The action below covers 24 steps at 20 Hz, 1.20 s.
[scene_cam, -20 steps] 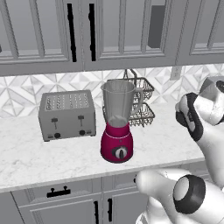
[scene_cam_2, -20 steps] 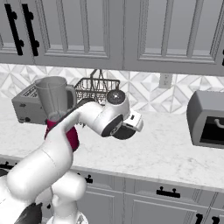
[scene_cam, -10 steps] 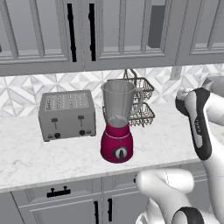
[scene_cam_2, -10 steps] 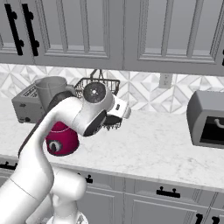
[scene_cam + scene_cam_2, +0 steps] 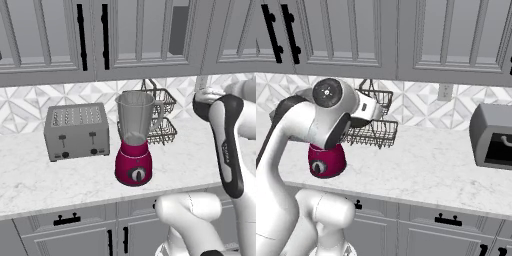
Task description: Close the lid blender by securely placing the lid on top.
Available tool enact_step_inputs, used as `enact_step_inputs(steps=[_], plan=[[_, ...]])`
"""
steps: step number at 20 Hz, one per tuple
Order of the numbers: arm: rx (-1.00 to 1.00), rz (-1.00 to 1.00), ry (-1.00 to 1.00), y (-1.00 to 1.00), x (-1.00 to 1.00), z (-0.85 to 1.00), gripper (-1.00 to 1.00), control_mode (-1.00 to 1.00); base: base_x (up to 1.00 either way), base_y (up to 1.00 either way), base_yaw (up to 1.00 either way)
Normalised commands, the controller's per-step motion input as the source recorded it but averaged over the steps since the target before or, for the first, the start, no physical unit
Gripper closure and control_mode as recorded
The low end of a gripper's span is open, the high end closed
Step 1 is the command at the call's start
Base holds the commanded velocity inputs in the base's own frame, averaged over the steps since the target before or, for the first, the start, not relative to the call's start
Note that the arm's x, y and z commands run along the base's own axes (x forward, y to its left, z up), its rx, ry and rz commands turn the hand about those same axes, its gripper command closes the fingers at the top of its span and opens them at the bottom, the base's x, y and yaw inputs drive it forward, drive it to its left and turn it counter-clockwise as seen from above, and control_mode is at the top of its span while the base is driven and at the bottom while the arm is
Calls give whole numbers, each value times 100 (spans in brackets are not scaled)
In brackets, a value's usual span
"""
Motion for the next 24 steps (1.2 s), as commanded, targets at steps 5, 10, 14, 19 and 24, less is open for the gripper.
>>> enact_step_inputs(steps=[5, 10, 14, 19, 24], plan=[[1, 4, 1, 44, -20, 65, 100, -100, 0, 0, 0], [0, 1, 0, 60, -13, 28, 100, -100, 0, 0, 0], [1, 0, 2, 55, 0, 5, 100, -100, 0, 0, 0], [8, -5, 13, 29, 0, 0, 100, -100, 0, 0, 0], [11, -9, 20, 27, 3, 0, 100, -100, 0, 0, 0]])
